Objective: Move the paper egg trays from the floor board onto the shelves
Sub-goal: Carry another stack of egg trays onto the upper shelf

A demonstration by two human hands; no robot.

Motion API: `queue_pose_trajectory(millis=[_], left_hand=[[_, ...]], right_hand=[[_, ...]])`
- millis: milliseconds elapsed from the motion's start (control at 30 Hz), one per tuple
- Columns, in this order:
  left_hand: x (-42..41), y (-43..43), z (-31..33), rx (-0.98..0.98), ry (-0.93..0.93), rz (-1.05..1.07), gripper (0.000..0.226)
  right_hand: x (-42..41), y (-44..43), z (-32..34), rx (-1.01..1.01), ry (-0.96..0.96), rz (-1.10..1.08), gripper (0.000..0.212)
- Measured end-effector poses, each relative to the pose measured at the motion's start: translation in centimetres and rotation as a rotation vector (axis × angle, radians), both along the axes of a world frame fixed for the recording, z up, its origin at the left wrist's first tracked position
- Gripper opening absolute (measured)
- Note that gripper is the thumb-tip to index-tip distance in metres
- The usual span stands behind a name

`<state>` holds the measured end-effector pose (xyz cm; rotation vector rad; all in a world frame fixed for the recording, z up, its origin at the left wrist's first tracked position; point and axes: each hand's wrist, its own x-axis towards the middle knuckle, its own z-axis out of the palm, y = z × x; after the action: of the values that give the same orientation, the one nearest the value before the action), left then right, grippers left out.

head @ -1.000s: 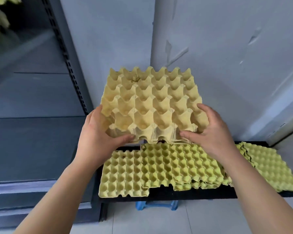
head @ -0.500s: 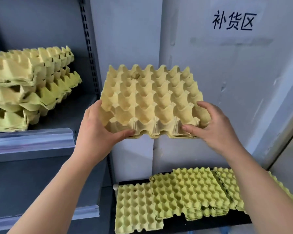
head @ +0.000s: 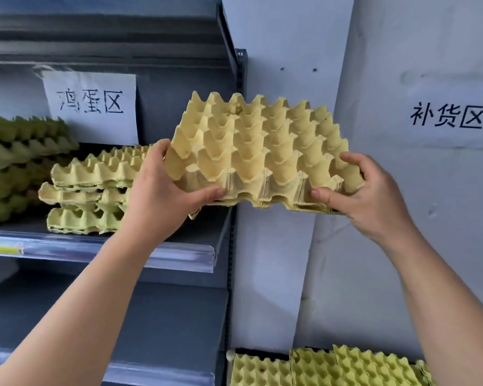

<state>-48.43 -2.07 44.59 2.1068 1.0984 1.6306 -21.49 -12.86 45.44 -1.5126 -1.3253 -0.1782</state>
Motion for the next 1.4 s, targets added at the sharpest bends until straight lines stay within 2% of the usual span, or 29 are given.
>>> queue_pose_trajectory(millis=[367,500,767,1133,1233,1400], left_hand=[[-14.3,9.1,2.2,-0.036,0.030,0.085,0.126],[-17.7,13.5,2.2,-0.054,0.048,0.075,0.124],[-20.4,19.3,1.5,-0.118,0.009,0.004,0.111],[-20.7,21.5,-0.2,-0.176,0.098,-0.001,0.113],[-20.6,21.2,-0.4,-0.118,0.146,0.079,0.110],[-19.8,19.1,0.3,0.198,0.233,0.207,0.079]], right_hand=[[-13.4,11.6,3.1,0.014,-0.041,0.078,0.077],[-17.1,15.3,3.2,-0.032,-0.041,0.058,0.075],[-21.1,19.9,3.3,-0.111,-0.062,-0.030,0.074],[-21.7,21.1,3.3,-0.178,-0.107,-0.104,0.078],[-22.1,20.6,3.1,-0.146,-0.094,-0.109,0.079],[-22.8,18.9,2.6,-0.070,-0.249,-0.190,0.067]])
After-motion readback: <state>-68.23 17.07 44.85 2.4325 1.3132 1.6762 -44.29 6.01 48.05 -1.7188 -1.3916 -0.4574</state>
